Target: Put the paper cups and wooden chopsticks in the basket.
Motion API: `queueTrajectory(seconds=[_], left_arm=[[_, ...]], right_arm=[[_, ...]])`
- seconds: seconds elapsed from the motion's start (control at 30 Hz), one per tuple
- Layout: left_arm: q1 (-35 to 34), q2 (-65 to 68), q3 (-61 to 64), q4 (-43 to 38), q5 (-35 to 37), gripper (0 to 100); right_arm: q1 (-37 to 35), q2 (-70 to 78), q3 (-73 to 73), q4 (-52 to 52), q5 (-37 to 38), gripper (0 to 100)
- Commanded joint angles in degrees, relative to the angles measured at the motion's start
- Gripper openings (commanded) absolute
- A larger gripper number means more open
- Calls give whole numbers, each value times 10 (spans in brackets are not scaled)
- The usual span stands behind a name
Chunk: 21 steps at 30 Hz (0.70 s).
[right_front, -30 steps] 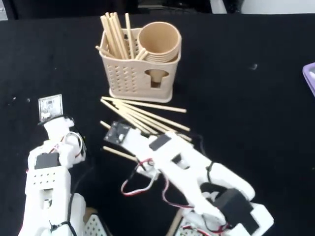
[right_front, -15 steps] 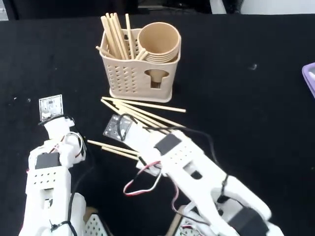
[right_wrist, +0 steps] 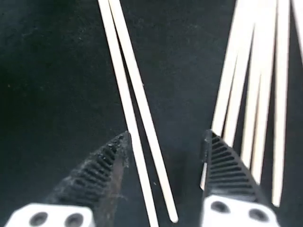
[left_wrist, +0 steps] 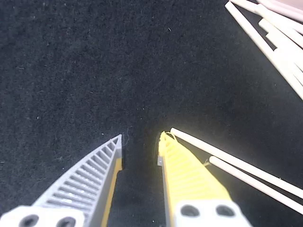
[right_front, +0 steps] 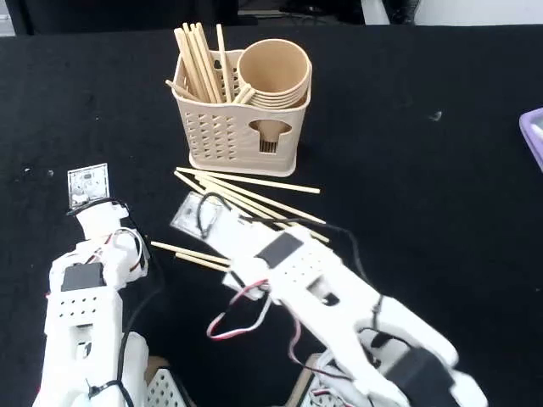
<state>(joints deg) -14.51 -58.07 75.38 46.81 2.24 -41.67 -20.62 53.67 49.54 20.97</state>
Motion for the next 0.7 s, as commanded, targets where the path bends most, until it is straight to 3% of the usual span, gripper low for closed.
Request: queueTrajectory(seconds=[0.0, 0.17, 0.3, 0.37, 0.47, 0.67], left_arm=[[-44, -11, -10, -11, 5, 133], [-126, -11, -24, -11, 40, 134], [-151, -11, -27, -11, 62, 134], [-151, -11, -28, -11, 62, 134], [-151, -11, -28, -11, 62, 134], [-151, -11, -28, -12, 62, 134]], right_arm=[[-36, 69, -69, -12, -4, 240], [-40, 162, -114, -16, 19, 240], [-34, 214, -133, -17, 37, 238], [-31, 230, -136, -13, 50, 191], [-30, 232, -137, -13, 61, 2], [-23, 216, -133, -11, 58, 10]])
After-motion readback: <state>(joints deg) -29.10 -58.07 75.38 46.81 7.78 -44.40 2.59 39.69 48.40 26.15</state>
